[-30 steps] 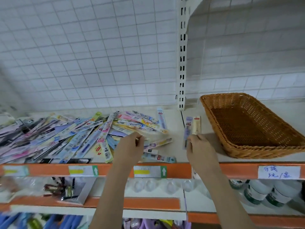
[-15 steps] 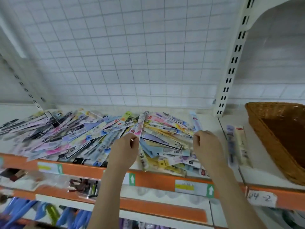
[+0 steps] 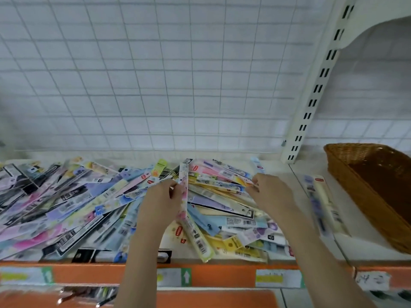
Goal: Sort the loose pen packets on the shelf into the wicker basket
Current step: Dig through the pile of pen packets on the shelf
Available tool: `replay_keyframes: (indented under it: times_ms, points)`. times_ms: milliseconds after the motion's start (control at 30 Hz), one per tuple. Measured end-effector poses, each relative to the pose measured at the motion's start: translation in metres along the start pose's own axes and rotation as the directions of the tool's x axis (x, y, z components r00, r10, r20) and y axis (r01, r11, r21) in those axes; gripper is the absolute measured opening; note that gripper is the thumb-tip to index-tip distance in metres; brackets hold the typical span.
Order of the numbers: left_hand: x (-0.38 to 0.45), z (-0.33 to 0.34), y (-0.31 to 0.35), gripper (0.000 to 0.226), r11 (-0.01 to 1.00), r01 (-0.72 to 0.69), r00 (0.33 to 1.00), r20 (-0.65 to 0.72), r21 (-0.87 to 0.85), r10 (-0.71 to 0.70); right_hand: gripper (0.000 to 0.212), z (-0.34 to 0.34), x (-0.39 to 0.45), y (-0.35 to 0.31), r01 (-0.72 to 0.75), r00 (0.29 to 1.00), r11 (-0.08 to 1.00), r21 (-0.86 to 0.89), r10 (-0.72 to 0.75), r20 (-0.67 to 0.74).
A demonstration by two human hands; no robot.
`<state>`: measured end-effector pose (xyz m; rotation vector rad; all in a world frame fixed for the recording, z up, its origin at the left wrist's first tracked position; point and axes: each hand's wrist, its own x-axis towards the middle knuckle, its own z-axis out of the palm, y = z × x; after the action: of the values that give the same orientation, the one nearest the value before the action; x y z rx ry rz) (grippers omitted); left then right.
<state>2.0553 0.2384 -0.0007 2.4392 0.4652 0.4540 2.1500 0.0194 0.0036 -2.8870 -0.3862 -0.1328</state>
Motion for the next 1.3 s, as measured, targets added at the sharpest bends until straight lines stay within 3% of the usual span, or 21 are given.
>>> replay_keyframes:
  times_ms: [133,267,400,567,667,833,1000,1133,1200,1300]
  points:
    - [0.007,-0.002,-0.004,0.023,1.0,0.008,0.998,-0.055,-0.003,-0.008,0.026,0.006,0.006,-0.002,0.001,0.999,0.999,-0.051,0.001,0.041]
    - [0.007,-0.004,-0.004,0.025,1.0,0.013,0.998,-0.068,-0.028,-0.015,0.024,0.002,0.004,0.001,0.004,1.0,0.995,-0.105,-0.005,-0.01]
    - [0.006,0.0,-0.007,0.024,1.0,0.005,0.997,-0.082,-0.013,-0.007,0.021,-0.01,-0.005,0.008,0.004,0.983,1.0,0.004,-0.003,-0.185]
    - [0.008,0.011,0.004,0.021,1.0,0.007,0.999,-0.038,0.008,-0.007,0.019,-0.01,-0.021,0.022,0.105,0.917,0.984,0.145,-0.039,-0.396]
    - [0.014,0.013,0.006,0.023,0.988,0.124,0.992,-0.008,0.096,-0.124,0.016,-0.003,-0.027,0.023,0.149,0.897,0.969,0.196,-0.049,-0.439]
    - [0.021,0.024,0.007,0.04,0.933,0.294,0.953,0.007,0.208,-0.302,0.012,-0.004,-0.031,0.031,0.1,0.934,0.963,0.249,-0.005,-0.357]
    - [0.025,0.027,0.014,0.026,0.922,0.333,0.94,0.015,0.197,-0.342,0.014,-0.004,-0.033,0.037,0.12,0.944,0.953,0.277,-0.023,-0.329]
    - [0.027,0.023,0.016,0.032,0.947,0.286,0.954,0.047,0.144,-0.295,0.025,-0.002,-0.032,0.038,0.105,0.952,0.94,0.325,0.0,-0.306]
    - [0.025,0.015,0.022,0.019,0.967,0.243,0.968,0.04,0.076,-0.246,0.037,-0.004,-0.03,0.036,0.08,0.967,0.927,0.367,0.017,-0.255]
    - [0.022,-0.002,0.03,0.008,0.987,0.162,0.984,-0.078,-0.017,-0.163,0.05,-0.012,-0.021,0.033,0.0,0.98,0.883,0.469,0.094,-0.176]
